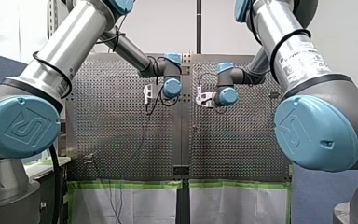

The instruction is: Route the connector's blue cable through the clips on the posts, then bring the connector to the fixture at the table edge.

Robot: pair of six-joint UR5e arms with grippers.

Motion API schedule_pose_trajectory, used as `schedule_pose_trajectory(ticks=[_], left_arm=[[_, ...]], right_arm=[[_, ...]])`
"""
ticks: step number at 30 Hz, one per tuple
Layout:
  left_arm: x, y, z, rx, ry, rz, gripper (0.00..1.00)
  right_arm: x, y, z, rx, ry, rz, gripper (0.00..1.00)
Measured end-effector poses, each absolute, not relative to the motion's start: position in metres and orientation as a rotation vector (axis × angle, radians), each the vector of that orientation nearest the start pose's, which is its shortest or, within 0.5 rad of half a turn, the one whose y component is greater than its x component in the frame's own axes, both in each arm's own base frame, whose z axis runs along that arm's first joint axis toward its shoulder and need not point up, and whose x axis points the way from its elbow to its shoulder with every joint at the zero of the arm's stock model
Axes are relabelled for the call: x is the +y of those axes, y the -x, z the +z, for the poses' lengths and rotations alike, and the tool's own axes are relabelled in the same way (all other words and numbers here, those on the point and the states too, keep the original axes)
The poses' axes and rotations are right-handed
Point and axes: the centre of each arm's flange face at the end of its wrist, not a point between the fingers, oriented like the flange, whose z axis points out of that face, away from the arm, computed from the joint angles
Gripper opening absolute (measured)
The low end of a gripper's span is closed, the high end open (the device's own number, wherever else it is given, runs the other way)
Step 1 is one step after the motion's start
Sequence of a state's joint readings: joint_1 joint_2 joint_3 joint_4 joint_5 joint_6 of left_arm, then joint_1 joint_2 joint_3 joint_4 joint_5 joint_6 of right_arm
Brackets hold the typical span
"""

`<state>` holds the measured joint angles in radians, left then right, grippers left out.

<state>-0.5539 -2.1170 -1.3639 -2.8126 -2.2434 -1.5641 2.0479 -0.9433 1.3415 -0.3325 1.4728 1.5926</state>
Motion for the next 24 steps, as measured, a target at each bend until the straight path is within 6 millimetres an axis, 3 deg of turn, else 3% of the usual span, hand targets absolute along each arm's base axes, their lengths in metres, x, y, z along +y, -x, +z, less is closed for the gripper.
schedule_pose_trajectory(ticks=[10,24], left_arm=[[-0.422,-0.517,0.285,1.588,0.056,0.088,0.00],[-0.427,-0.488,0.243,1.603,0.016,0.069,0.00]], right_arm=[[-0.555,-0.447,0.244,-0.964,-1.706,1.552,0.00],[-0.534,-0.438,0.219,-0.997,-1.778,1.424,0.00]])
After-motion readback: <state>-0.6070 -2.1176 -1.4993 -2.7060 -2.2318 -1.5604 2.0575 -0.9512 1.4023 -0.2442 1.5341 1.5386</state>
